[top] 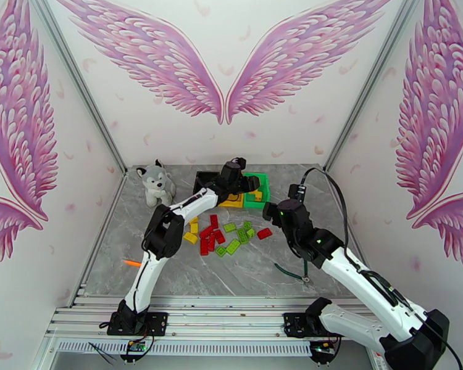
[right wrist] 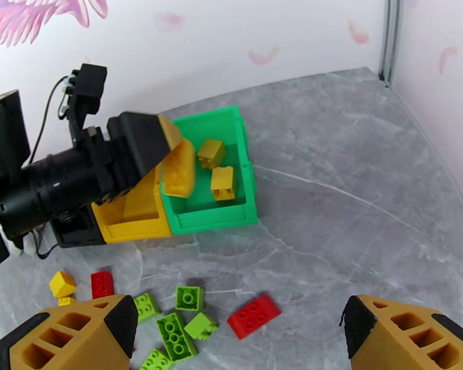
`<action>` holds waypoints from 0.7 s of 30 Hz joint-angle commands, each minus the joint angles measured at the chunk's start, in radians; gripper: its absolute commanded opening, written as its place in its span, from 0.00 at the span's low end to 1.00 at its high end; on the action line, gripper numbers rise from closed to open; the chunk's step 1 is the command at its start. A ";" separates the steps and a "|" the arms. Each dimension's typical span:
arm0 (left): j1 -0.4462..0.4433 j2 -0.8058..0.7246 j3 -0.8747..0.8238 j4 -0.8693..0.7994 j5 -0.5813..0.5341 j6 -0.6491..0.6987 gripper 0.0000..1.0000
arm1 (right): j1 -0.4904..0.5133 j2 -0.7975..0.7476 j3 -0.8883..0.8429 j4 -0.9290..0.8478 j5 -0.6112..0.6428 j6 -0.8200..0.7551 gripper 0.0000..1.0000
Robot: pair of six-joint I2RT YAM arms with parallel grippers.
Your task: Sort the legos into containers by color
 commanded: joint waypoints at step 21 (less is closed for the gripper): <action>-0.047 -0.842 -0.908 0.080 -0.493 0.206 0.79 | 0.017 0.143 0.002 0.139 -0.361 -0.039 0.93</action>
